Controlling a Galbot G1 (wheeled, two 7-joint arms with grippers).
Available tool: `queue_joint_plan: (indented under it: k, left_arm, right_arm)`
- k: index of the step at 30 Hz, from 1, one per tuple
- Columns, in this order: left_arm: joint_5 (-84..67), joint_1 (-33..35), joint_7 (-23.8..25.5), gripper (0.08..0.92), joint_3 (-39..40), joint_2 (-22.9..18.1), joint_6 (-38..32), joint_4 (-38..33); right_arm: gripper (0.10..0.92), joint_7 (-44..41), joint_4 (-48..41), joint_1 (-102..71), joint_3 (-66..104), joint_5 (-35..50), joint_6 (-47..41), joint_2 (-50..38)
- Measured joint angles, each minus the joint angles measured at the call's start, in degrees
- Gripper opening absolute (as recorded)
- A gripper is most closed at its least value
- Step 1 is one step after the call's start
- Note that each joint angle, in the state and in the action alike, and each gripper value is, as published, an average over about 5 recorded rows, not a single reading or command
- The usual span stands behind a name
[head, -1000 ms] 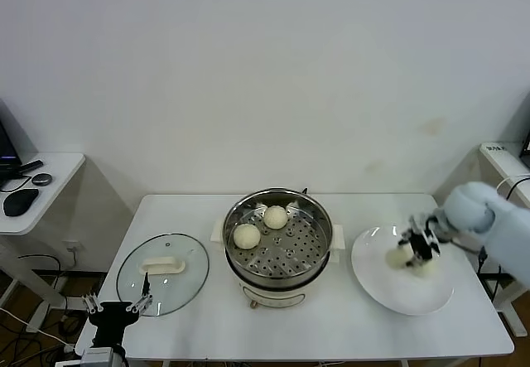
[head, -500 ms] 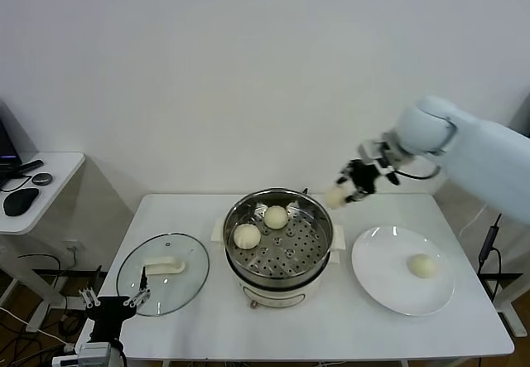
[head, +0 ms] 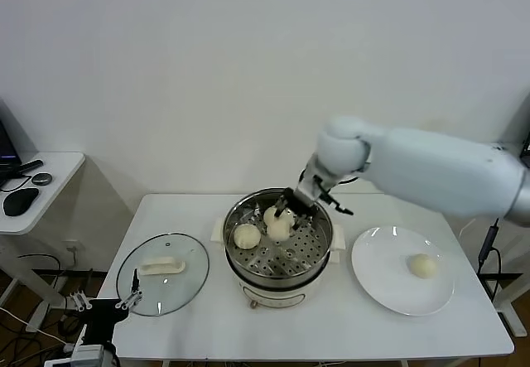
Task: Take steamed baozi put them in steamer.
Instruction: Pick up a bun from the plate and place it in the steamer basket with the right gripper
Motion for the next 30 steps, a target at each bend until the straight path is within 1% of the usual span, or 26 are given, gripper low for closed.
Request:
queue_joint_plan:
  k: [8,13,16,19,26,28,30]
  left_arm:
    - [0.1,0.18,-0.09,0.823,-0.45,-0.84,-0.02,-0.06]
    - [0.12,0.25,-0.2,0.823,-0.67,-1.09,-0.11,0.28]
    - [0.22,0.09,-0.22,0.823,-0.59,-1.33,-0.13,0.52]
    - [0.35,-0.06,-0.22,0.823,-0.36,-1.59,-0.13,0.58]
    - [0.32,0.01,-0.21,0.823,-0.44,-1.53,-0.17,0.53]
    - [0.26,-0.08,-0.2,0.823,-0.51,-1.42,-0.17,0.45]
    - [0.21,-0.21,-0.16,0.823,-0.53,-1.27,-0.17,0.33]
  right_arm:
    - [0.476,-0.15,0.16,-1.62,-1.99,-5.82,9.16,2.29]
    - [0.482,-0.43,0.52,-2.6,-2.65,-8.46,13.04,2.81]
    - [0.503,-0.37,0.4,-3.12,-2.76,-9.85,14.86,3.21]
    - [0.567,-0.05,0.08,-3.63,-2.73,-11.0,16.26,3.5]
    - [0.755,0.14,-0.21,-3.21,-1.69,-12.03,17.44,2.8]
    - [0.796,0.04,-0.36,-2.64,-1.06,-11.88,17.28,2.22]
    - [0.814,-0.09,-0.36,-2.03,-0.31,-11.4,16.69,1.43]
